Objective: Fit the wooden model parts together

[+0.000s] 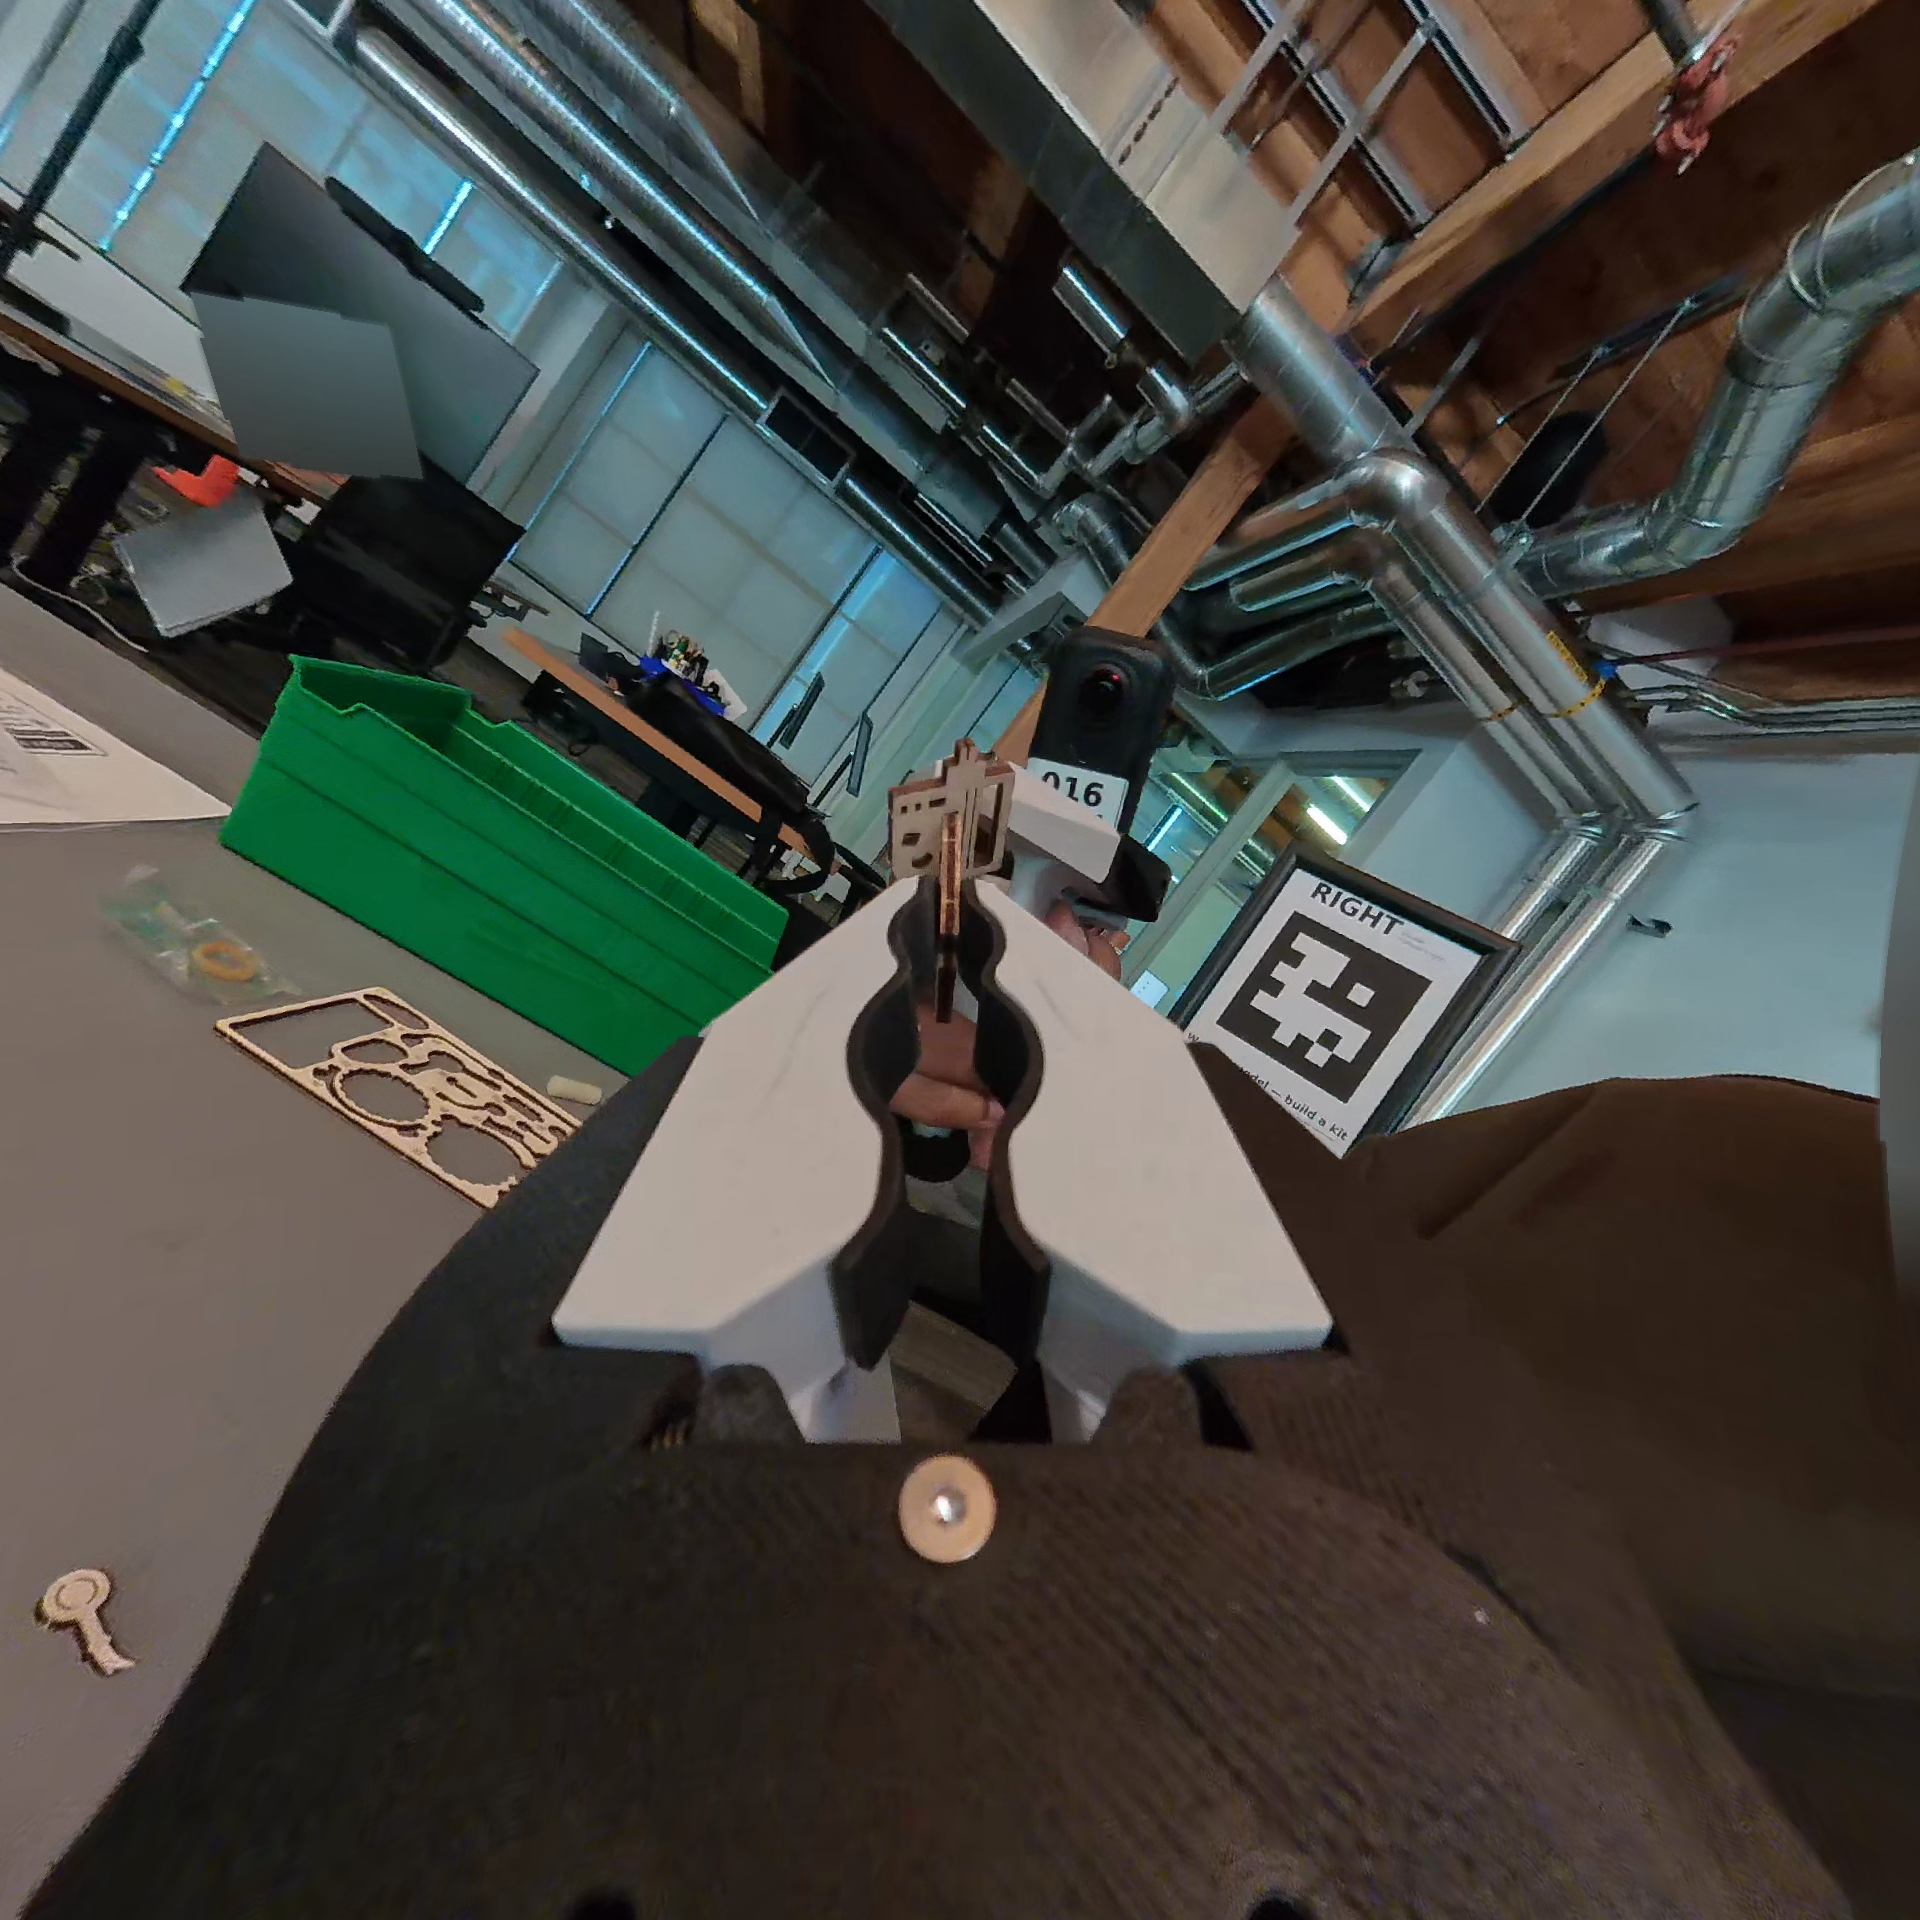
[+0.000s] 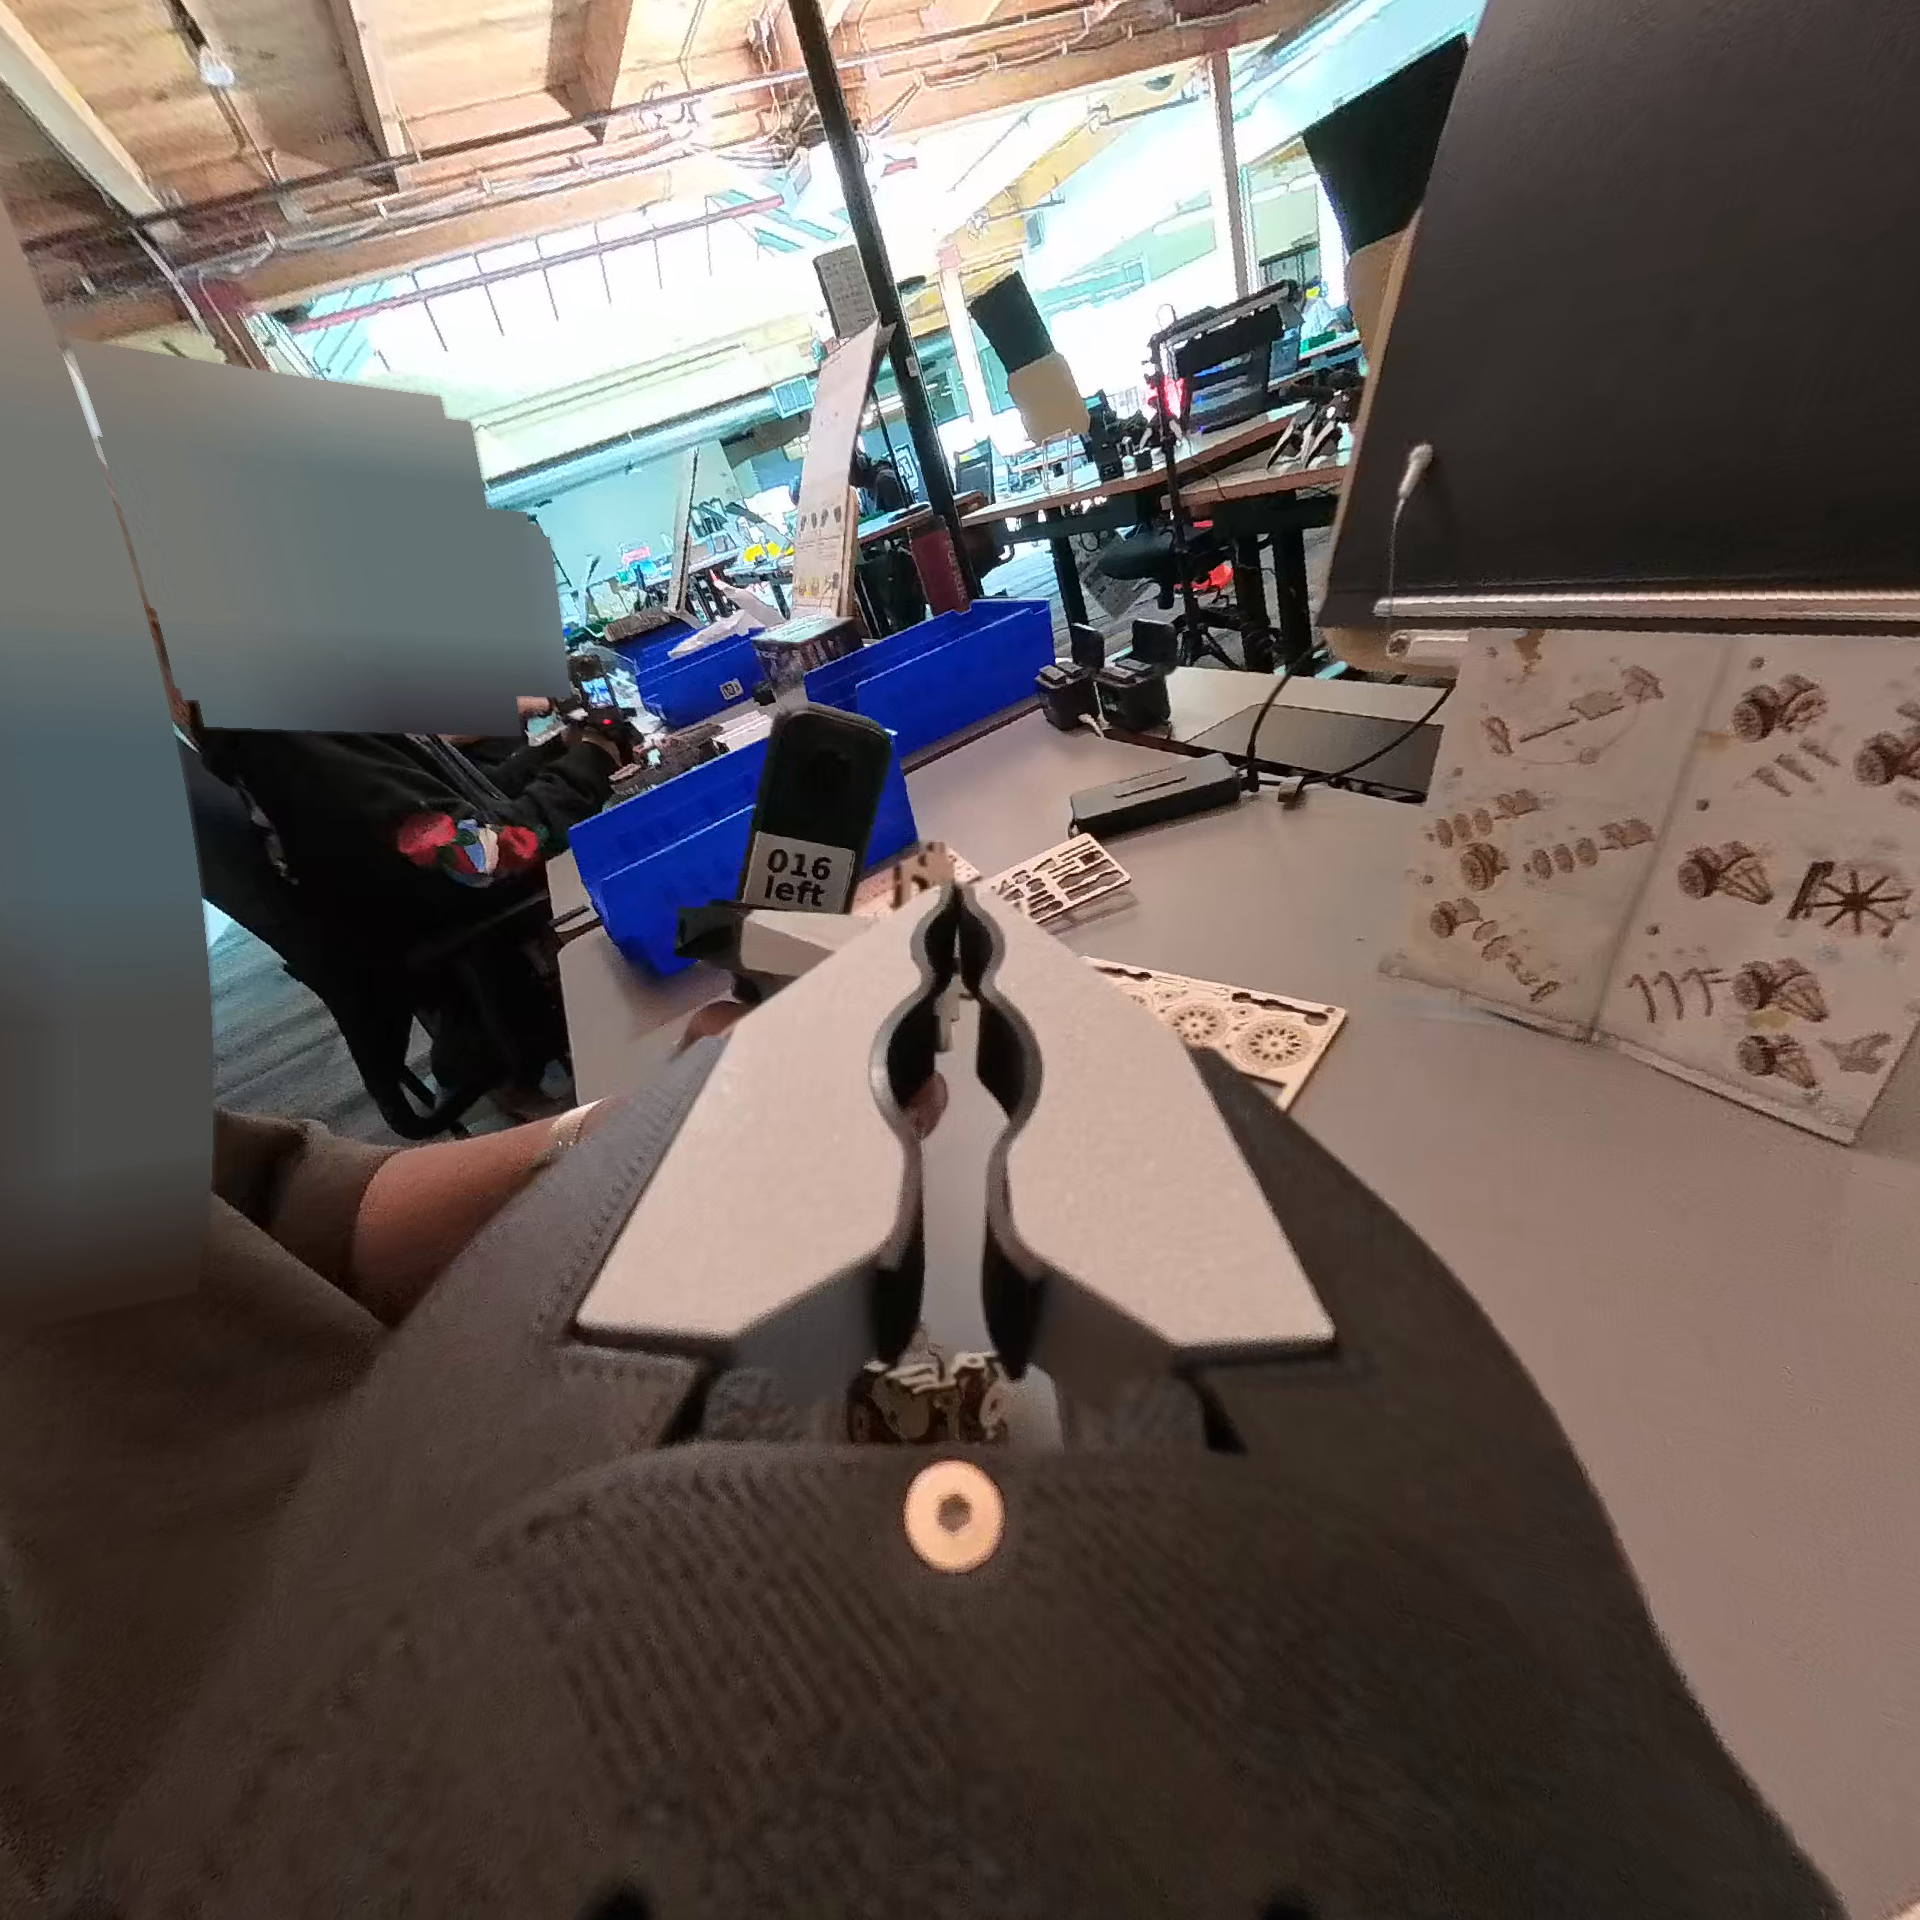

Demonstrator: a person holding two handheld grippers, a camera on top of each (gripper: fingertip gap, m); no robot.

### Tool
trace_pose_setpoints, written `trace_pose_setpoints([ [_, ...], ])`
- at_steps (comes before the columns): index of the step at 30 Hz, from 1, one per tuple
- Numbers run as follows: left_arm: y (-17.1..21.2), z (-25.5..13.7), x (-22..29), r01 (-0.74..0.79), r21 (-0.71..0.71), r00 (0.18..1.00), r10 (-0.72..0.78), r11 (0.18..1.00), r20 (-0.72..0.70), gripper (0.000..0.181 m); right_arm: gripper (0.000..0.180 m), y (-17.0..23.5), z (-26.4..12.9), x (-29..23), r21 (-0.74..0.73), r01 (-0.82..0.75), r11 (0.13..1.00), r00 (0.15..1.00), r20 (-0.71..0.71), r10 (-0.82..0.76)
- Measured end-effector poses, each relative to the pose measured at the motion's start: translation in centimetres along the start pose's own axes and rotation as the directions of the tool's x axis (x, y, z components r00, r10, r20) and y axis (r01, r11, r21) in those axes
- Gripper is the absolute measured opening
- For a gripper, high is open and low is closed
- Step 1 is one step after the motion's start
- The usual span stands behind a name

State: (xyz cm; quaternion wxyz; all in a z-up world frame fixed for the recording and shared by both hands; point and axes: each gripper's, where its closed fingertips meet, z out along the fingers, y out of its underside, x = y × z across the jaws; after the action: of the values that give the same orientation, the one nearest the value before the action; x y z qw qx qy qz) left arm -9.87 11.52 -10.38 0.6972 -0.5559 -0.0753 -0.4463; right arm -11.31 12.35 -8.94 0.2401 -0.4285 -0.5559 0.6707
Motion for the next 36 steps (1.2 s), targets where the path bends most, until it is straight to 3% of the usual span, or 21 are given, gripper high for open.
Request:
trace_pose_setpoints([
  [24,0.0,-0.1,0.2,-0.021,0.008,1.0,0.021,1.0,-0.02,0.001,0.001,0.2,0.0,-0.5,-0.026,-0.016,1.0,0.999,0.041,0.017],
  [29,0.2,-0.5,0.0,-0.045,-0.027,0.999,0.045,0.999,-0.026,0.001,0.026,1.5,0.3,-0.3,-0.125,-0.001,0.992,1.0,0.025,0.004],
  [36,0.4,-0.7,-0.4,-0.033,-0.046,0.999,0.032,0.998,-0.02,0.001,0.011,1.7,0.4,-0.3,-0.133,-0.056,0.989,0.997,0.044,0.063],
])
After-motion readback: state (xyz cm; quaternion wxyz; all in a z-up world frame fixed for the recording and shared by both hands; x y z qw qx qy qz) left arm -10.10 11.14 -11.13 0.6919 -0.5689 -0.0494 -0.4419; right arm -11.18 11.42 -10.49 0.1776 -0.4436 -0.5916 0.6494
